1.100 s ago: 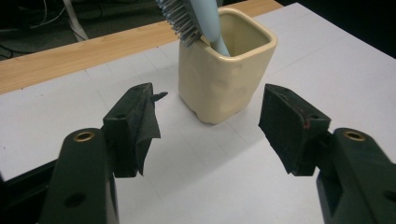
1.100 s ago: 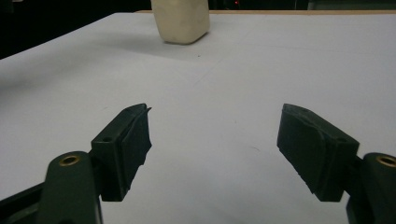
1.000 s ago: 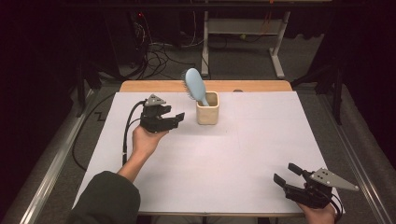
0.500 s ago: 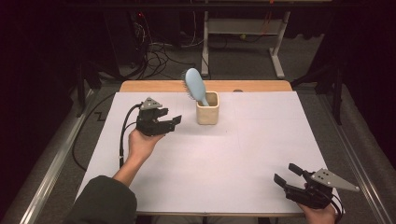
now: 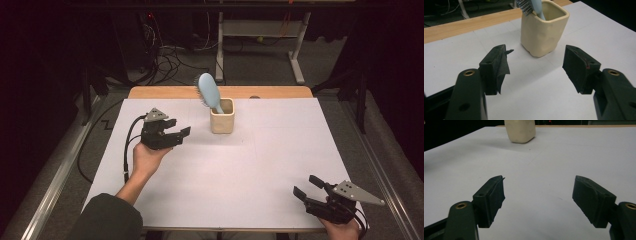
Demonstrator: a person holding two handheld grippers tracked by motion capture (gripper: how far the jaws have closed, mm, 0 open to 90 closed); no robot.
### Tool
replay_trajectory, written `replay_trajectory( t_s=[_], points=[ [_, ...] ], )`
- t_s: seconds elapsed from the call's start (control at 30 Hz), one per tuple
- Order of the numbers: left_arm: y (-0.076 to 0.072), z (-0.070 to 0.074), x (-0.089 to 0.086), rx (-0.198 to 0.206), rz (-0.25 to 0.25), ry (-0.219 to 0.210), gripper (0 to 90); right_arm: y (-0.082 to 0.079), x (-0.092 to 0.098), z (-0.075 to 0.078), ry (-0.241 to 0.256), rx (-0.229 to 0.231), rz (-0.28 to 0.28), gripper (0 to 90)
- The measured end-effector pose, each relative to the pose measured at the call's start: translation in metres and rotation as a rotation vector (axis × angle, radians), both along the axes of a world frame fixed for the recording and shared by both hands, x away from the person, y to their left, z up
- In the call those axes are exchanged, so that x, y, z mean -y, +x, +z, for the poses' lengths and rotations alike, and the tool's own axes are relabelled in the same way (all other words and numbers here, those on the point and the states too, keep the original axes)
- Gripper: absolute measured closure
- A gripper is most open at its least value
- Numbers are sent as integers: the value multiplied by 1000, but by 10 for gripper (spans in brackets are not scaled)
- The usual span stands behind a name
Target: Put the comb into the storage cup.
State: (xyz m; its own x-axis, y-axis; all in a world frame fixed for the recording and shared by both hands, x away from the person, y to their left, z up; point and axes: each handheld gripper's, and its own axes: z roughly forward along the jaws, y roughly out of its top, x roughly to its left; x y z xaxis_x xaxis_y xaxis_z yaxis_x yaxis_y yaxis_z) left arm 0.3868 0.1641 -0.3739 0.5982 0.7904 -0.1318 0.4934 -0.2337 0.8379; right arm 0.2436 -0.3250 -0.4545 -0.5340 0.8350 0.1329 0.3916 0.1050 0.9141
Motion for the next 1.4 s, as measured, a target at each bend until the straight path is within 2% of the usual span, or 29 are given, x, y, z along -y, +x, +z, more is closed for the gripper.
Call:
replay_trajectory(
  t_s=[0.5,0.67,0.87,1.4],
  points=[
    [-10,-3,-11,4,6,-4,369,0,0,0,-3,1,-2,264],
    [-16,-4,-13,21,4,27,367,0,0,0,-3,2,-2,264],
    [-22,-8,-15,24,-3,39,363,-1,0,0,-3,2,-4,264],
    [-35,-16,-24,22,-1,12,361,-1,0,0,-4,2,-6,264]
  ],
)
